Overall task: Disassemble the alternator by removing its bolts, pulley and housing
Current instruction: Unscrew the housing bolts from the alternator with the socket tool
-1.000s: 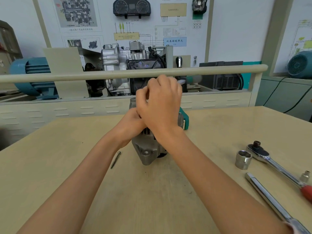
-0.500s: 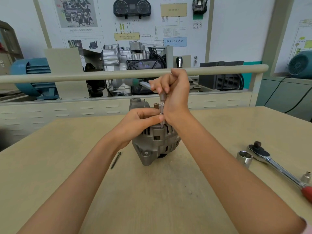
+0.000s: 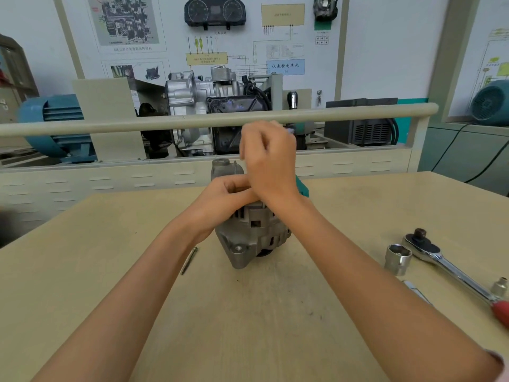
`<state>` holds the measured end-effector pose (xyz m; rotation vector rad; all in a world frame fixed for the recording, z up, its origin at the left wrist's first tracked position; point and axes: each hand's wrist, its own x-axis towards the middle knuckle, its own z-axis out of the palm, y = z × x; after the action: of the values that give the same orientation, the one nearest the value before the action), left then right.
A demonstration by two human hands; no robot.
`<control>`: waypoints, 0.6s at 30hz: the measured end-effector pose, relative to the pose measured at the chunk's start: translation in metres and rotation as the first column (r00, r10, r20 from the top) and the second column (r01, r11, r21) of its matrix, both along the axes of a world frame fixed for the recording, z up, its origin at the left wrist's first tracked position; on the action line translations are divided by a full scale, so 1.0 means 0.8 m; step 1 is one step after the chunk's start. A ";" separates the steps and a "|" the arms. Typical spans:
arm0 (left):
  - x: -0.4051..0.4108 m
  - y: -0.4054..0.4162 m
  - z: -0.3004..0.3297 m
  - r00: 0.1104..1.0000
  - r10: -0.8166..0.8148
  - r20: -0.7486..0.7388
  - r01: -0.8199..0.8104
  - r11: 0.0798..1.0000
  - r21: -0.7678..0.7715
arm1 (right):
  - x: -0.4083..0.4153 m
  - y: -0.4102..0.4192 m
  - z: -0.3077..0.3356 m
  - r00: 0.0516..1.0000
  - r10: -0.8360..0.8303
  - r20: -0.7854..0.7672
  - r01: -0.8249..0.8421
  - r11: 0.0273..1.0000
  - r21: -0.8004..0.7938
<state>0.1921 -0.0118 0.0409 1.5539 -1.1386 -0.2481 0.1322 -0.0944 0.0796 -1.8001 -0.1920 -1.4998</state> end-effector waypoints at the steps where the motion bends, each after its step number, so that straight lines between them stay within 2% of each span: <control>1: 0.000 -0.001 0.000 1.000 -0.012 -0.007 0.012 1.000 0.001 | -0.001 -0.001 0.004 0.993 0.118 -0.005 -0.117 0.988 0.098; 3: 0.000 -0.001 0.000 0.999 -0.026 -0.024 0.026 1.000 -0.006 | -0.001 -0.008 0.010 0.941 0.338 0.021 -0.331 0.904 0.271; 6: 0.002 -0.001 0.000 0.999 -0.026 -0.039 0.025 1.000 -0.010 | 0.006 -0.023 0.015 0.819 0.568 0.080 -0.549 0.737 0.395; 9: 0.003 -0.001 0.000 0.999 -0.029 -0.043 0.029 1.000 0.007 | 0.008 -0.026 0.019 0.741 0.661 0.119 -0.628 0.619 0.472; 11: 0.004 -0.001 -0.002 0.998 -0.034 -0.051 0.033 0.999 -0.007 | 0.008 -0.024 0.020 0.745 0.654 0.130 -0.618 0.603 0.505; 12: 0.003 -0.002 -0.002 0.998 -0.029 -0.057 0.028 1.000 -0.014 | 0.007 -0.021 0.018 0.781 0.614 0.114 -0.579 0.644 0.500; 14: 0.002 -0.003 -0.002 0.999 -0.015 -0.052 0.013 1.000 -0.025 | 0.005 -0.011 0.010 0.914 0.403 0.049 -0.391 0.841 0.373; 15: 0.003 -0.003 -0.002 0.999 -0.001 -0.042 -0.001 0.999 -0.033 | 0.005 -0.005 0.003 0.978 0.210 0.016 -0.208 0.950 0.233; 16: 0.004 -0.004 -0.003 0.999 0.037 -0.022 -0.038 0.999 -0.037 | 0.005 -0.001 -0.004 0.999 -0.038 -0.004 0.038 0.998 0.059; 17: 0.006 -0.004 -0.004 0.997 0.083 0.005 -0.082 0.996 -0.034 | 0.006 0.003 -0.011 0.951 -0.308 -0.008 0.306 0.946 -0.105; 18: 0.008 -0.004 -0.005 0.992 0.122 0.030 -0.121 0.992 -0.029 | 0.008 0.007 -0.016 0.857 -0.515 -0.003 0.502 0.837 -0.219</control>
<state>0.1985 -0.0152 0.0369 1.6016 -1.0629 -0.1263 0.1384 -0.0887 0.0668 -2.1830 0.1878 -1.8388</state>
